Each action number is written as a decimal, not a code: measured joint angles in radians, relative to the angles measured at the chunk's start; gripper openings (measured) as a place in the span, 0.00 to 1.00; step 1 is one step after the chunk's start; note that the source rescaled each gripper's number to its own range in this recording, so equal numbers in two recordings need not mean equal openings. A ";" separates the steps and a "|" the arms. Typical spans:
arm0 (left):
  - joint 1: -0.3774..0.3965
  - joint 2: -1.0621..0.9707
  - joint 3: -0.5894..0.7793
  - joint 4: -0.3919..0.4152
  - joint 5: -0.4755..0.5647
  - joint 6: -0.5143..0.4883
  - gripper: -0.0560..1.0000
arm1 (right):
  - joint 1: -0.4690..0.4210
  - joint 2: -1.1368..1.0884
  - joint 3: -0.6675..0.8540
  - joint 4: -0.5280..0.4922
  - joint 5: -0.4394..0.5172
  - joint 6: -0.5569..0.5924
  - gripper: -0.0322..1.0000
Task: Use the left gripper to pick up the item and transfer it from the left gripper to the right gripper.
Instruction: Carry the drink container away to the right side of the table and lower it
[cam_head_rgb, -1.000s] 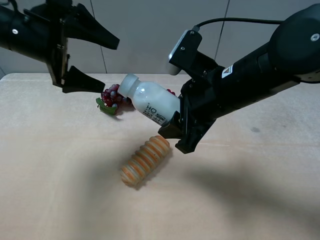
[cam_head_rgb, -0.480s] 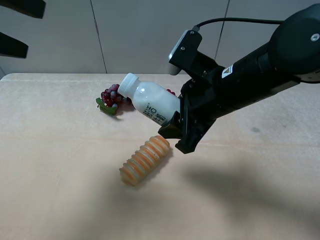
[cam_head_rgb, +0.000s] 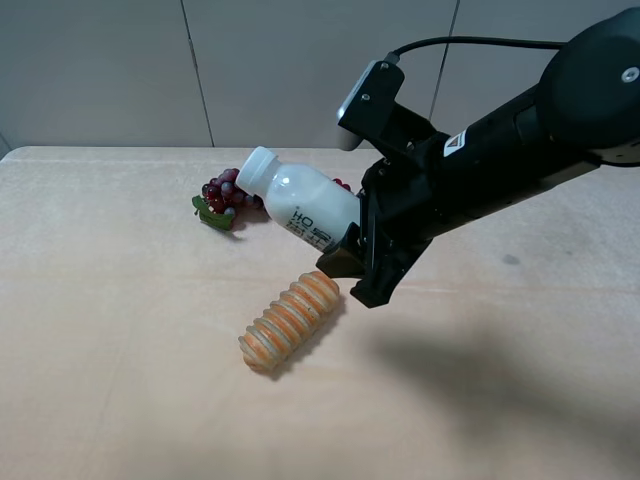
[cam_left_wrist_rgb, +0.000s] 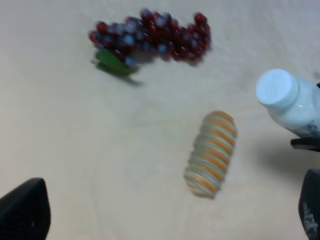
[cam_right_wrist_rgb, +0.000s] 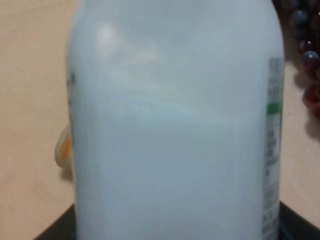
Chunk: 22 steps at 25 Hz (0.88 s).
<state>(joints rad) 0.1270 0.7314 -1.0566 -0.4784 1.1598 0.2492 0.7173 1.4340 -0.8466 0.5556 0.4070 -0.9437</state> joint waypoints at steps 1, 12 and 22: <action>-0.009 -0.028 0.001 0.007 -0.002 -0.004 1.00 | 0.000 0.000 0.000 0.000 0.000 0.002 0.12; -0.048 -0.402 0.196 0.102 -0.008 -0.054 1.00 | 0.000 0.000 0.000 0.000 0.001 0.016 0.12; -0.048 -0.728 0.329 0.434 0.004 -0.178 1.00 | 0.000 0.000 0.000 0.000 0.001 0.016 0.12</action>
<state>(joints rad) 0.0788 0.0031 -0.7280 -0.0441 1.1634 0.0714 0.7173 1.4340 -0.8466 0.5556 0.4077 -0.9282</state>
